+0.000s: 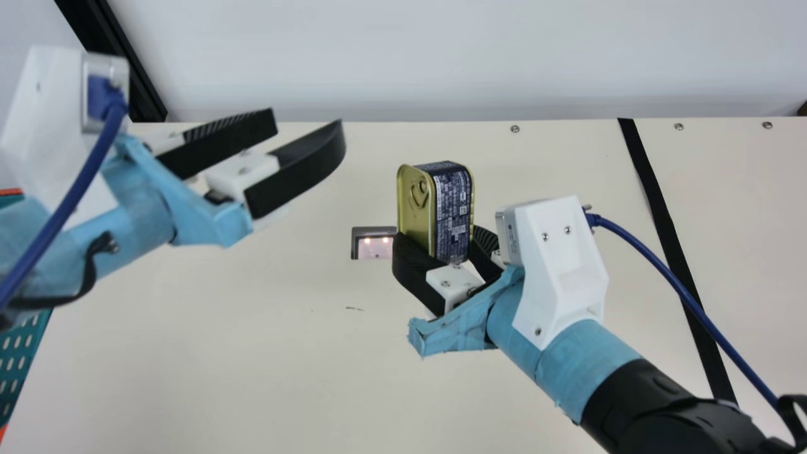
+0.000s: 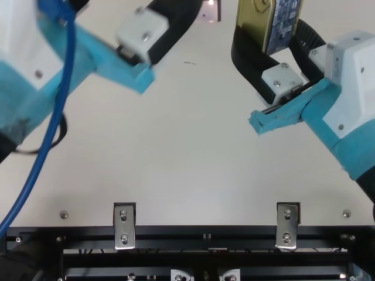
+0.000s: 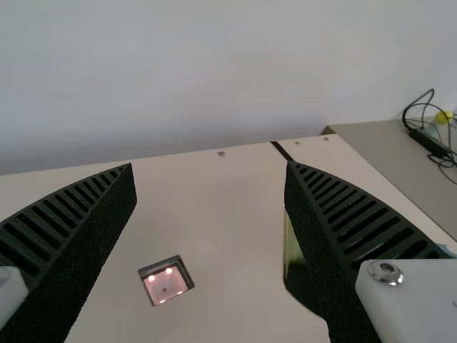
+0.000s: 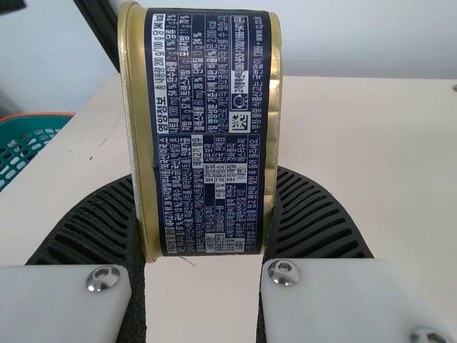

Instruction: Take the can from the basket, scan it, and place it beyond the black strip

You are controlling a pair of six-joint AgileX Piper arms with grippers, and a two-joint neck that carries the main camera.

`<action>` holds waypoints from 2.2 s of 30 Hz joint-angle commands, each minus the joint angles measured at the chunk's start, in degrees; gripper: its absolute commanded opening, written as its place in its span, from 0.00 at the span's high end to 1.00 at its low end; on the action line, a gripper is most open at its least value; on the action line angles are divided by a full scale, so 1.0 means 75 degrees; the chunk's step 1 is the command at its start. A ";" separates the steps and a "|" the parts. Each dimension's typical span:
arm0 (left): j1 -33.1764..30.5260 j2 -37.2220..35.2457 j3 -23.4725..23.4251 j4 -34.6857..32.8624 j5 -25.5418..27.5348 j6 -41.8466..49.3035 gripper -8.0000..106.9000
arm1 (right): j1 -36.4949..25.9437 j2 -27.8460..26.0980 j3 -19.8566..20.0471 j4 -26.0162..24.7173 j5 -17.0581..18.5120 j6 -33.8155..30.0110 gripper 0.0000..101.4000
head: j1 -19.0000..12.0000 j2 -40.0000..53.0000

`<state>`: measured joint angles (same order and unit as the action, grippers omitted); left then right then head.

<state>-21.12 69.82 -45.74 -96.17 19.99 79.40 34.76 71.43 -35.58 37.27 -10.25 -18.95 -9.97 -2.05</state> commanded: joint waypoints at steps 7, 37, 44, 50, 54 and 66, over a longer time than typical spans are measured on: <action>0.0367 -0.1203 0.1094 0.1248 -0.0149 -0.1134 0.15 | 0.0000 0.0000 0.0000 0.0000 0.0000 0.0000 1.00 | -0.0077 -0.0002; 0.0609 -0.2462 0.2119 0.3218 -0.0188 -0.2847 0.15 | 0.0000 0.0000 0.0000 0.0000 0.0000 0.0000 1.00 | -0.0065 -0.0216; 0.0609 -0.2462 0.2119 0.3218 -0.0188 -0.2847 0.15 | 0.0000 0.0000 0.0000 0.0000 0.0000 0.0000 1.00 | -0.0035 -0.0927; 0.0609 -0.2462 0.2119 0.3218 -0.0188 -0.2847 0.15 | 0.0000 0.0000 0.0000 0.0000 0.0000 0.0000 1.00 | -0.0078 -0.1792; 0.0609 -0.2462 0.2119 0.3218 -0.0188 -0.2847 0.15 | 0.0000 0.0000 0.0000 0.0000 0.0000 0.0000 1.00 | -0.0097 -0.2363; 0.0609 -0.2462 0.2119 0.3218 -0.0188 -0.2847 0.15 | 0.0000 0.0000 0.0000 0.0000 0.0000 0.0000 1.00 | -0.0229 -0.3649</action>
<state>-16.56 51.35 -29.84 -72.04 18.59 58.05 34.76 71.43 -35.58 37.27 -10.25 -18.95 -9.68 -28.45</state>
